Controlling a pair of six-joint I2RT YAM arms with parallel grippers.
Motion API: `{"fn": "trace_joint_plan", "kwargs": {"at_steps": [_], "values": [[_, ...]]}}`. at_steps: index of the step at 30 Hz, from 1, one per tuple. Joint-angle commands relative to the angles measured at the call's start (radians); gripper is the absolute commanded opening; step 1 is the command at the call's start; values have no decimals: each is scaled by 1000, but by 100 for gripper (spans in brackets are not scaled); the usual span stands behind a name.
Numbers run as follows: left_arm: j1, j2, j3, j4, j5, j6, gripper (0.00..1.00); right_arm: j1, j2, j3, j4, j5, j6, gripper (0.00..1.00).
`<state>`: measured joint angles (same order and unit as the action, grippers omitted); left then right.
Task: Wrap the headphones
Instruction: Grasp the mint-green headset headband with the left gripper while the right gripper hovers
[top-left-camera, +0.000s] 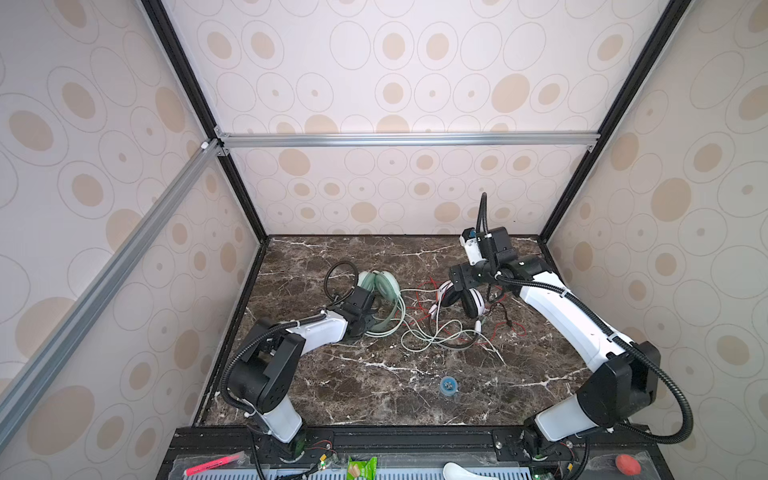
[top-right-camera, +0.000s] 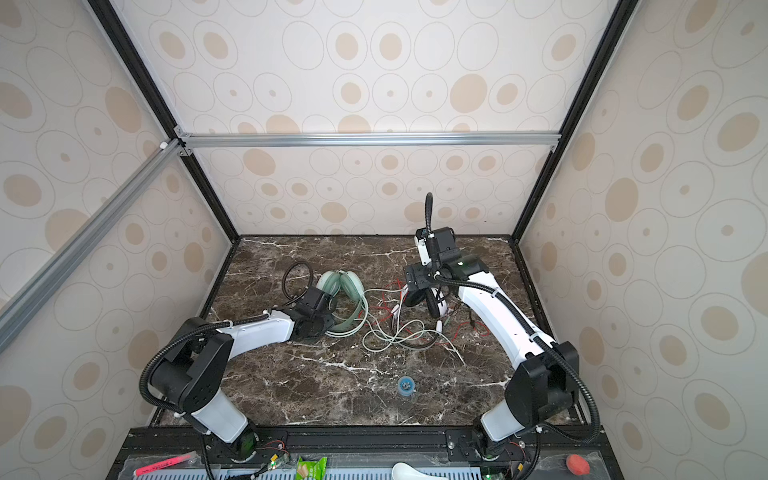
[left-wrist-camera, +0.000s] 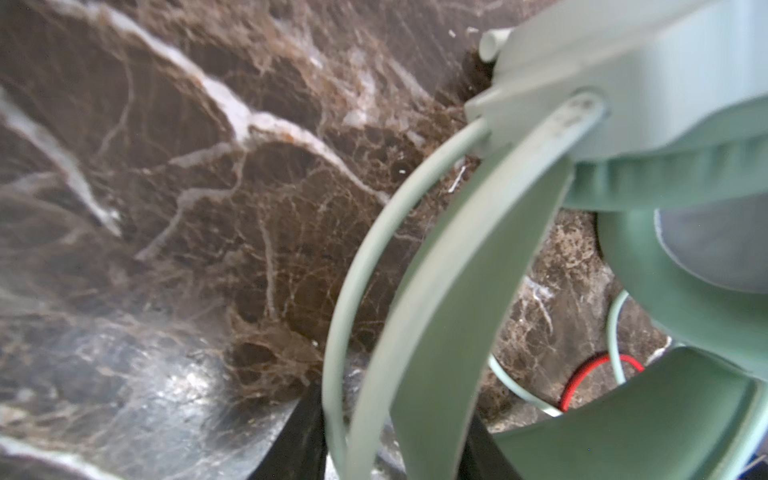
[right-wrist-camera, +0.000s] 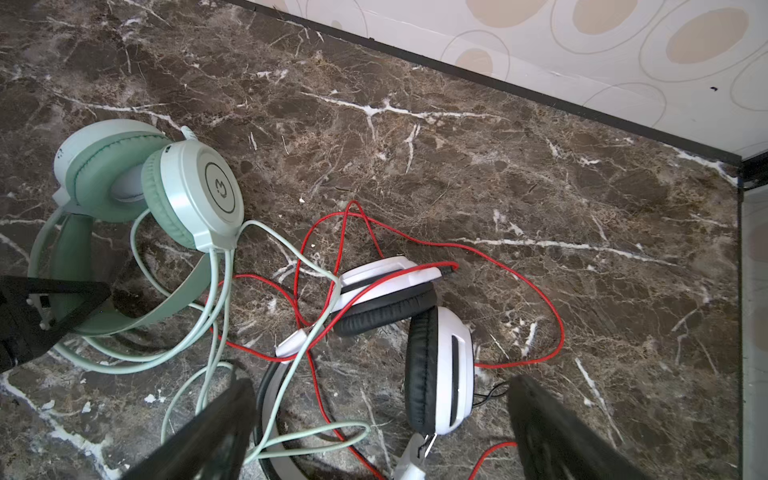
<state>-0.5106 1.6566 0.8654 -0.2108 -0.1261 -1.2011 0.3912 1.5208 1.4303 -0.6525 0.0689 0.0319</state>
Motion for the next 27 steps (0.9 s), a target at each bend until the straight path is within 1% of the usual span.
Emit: {"fn": "trace_joint_plan", "kwargs": {"at_steps": [1, 5, 7, 8, 9, 10, 11, 12, 13, 16, 19, 22, 25, 27], "values": [[23, -12, 45, -56, -38, 118, 23, 0, -24, 46, -40, 35, -13, 96], [77, -7, 95, -91, -28, 306, 11, 0, -25, 65, -54, 48, -13, 95], [111, 3, 139, -117, -19, 414, 10, 0, -28, 67, -59, 44, -11, 94], [129, 12, 165, -121, 0, 499, 10, 0, -30, 68, -60, 38, -11, 94], [143, 28, 199, -136, 18, 581, 8, 1, -31, 68, -63, 29, -12, 93], [152, 43, 228, -149, 42, 658, 4, 0, -31, 71, -68, 21, -13, 91], [163, 62, 260, -157, 84, 747, 1, 0, -32, 73, -75, 15, -11, 90], [168, 81, 290, -170, 118, 825, 2, 0, -32, 75, -82, 11, -9, 89], [169, 98, 316, -187, 126, 890, 2, 1, -32, 77, -87, 7, -4, 89], [169, 154, 398, -248, 114, 1044, 2, 0, -37, 73, -95, -7, 8, 88], [169, 190, 427, -243, 73, 1133, 3, 0, -39, 73, -104, -22, 19, 87], [172, 232, 457, -255, 49, 1184, 8, 0, -39, 80, -111, -27, 19, 86], [183, 250, 449, -228, 21, 1196, 20, 1, -38, 95, -116, -21, 12, 86], [200, 253, 444, -206, 16, 1173, 26, 1, -38, 103, -119, -22, 9, 86]]}}
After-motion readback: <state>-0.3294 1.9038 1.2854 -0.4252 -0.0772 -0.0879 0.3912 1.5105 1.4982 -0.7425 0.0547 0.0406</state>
